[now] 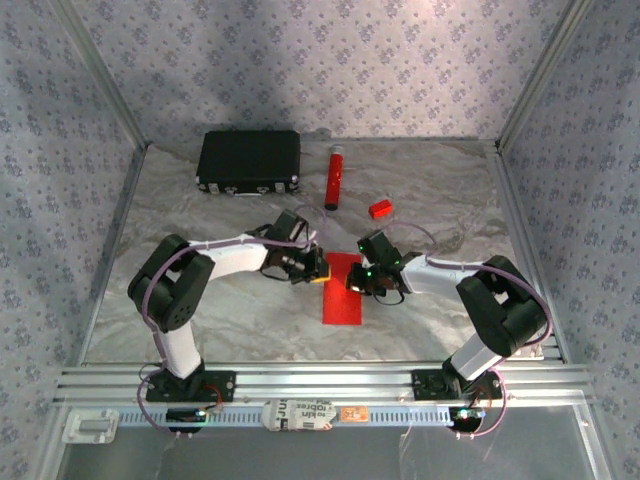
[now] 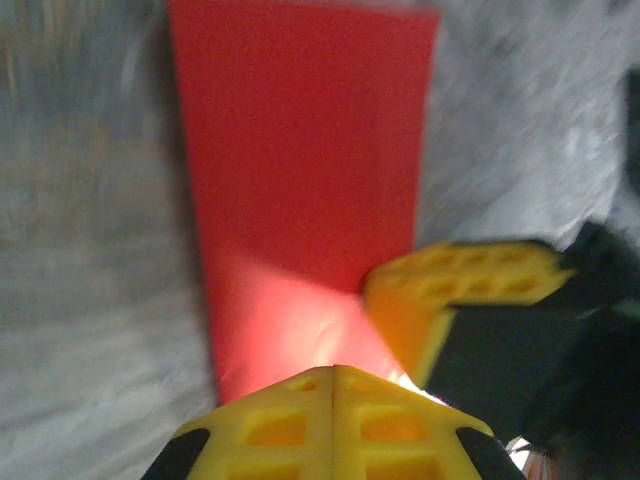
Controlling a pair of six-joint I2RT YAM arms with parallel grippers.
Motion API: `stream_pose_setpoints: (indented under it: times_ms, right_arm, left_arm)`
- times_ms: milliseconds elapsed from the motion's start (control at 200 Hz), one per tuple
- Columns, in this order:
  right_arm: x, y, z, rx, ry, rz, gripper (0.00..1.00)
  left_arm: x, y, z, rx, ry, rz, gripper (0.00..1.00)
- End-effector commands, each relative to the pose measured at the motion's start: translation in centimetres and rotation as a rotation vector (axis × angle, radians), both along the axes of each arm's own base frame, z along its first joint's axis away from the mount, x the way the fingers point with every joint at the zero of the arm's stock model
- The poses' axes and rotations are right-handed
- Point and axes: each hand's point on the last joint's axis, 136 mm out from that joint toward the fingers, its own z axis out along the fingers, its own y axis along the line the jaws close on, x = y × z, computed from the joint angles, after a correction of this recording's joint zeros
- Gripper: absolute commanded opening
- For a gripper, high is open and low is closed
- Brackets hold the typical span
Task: Fold a paper plane with a square sheet of paper (pick it up from the middle)
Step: Fold the square sheet of paper in half at the center of the table.
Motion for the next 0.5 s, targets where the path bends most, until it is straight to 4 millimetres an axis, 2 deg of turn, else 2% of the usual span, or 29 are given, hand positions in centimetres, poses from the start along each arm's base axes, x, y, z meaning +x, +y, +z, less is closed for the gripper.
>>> stream_pose_setpoints:
  times_ms: [0, 145, 275, 500]
  right_arm:
    - [-1.8, -2.5, -2.5, -0.115, 0.084, -0.012, 0.0]
    - [-1.9, -2.5, -2.6, -0.11, 0.084, -0.012, 0.0]
    - [-1.9, -2.5, -2.6, -0.111, 0.084, -0.01, 0.0]
    - [-1.5, -2.1, -1.9, -0.077, 0.067, -0.001, 0.0]
  left_arm:
    - [1.6, -1.2, 0.3, -0.021, -0.009, -0.014, 0.05]
    - [2.1, -1.3, -2.1, 0.026, 0.01, -0.027, 0.04]
    - [1.8, -0.6, -4.3, 0.074, 0.037, -0.026, 0.03]
    - [0.8, 0.4, -5.8, 0.105, 0.068, 0.004, 0.02]
